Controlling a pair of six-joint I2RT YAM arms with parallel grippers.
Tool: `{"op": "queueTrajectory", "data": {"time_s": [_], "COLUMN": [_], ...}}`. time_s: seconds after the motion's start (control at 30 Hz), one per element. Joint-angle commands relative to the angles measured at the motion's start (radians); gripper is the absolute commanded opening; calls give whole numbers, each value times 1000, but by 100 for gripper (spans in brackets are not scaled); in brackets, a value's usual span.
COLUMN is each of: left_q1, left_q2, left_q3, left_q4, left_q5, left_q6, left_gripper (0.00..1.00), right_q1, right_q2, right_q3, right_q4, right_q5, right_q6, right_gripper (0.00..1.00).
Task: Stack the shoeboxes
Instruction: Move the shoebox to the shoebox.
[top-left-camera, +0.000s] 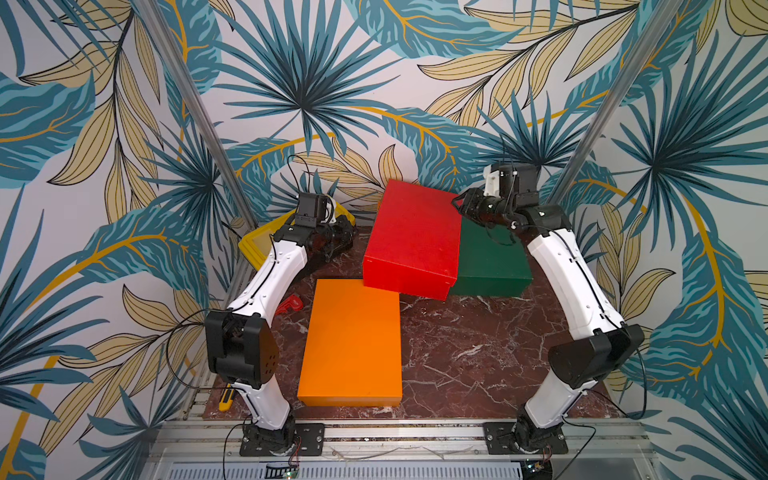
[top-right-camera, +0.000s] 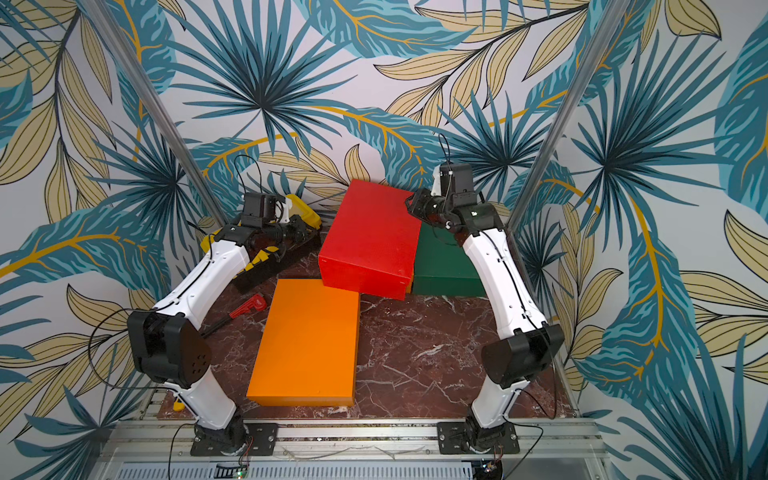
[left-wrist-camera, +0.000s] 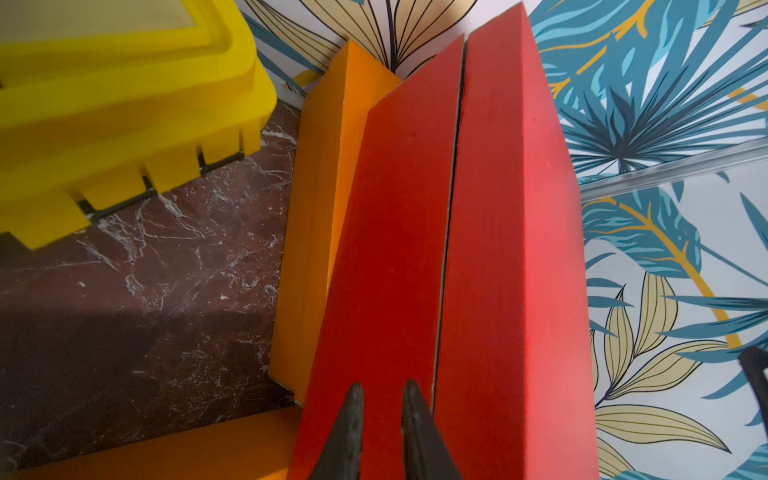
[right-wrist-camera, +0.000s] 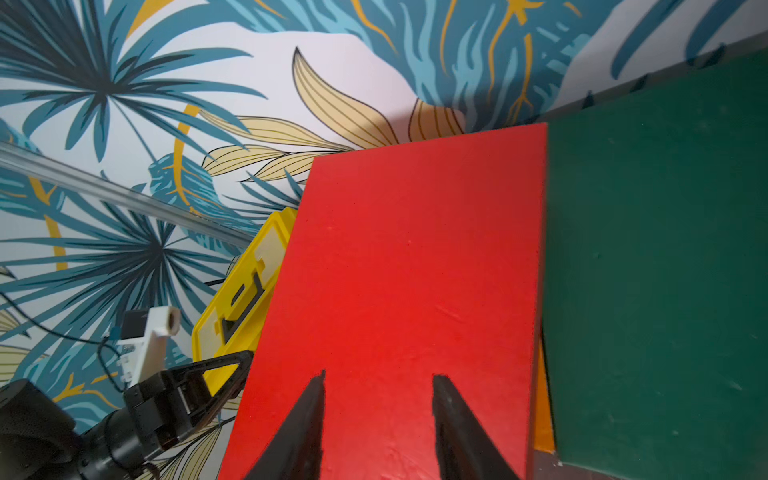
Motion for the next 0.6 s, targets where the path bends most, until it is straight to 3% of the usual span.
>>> {"op": "queueTrajectory", "data": {"time_s": [0.0, 0.2, 0.57], "left_q1": [-22, -77, -149], "left_q2": [31, 59, 97], "left_q3": [-27, -40, -64], "left_q4": [33, 59, 131], "left_q5": [14, 16, 45], "left_q6": [-14, -27, -77], "left_gripper": [18, 16, 15], "right_q1": [45, 87, 119], "right_q2": [77, 144, 216], "right_q3": [100, 184, 181], "right_q4": [-112, -151, -190], "right_q5": [-32, -54, -71], "right_q6": [-50, -65, -75], "right_gripper": [29, 5, 1]}}
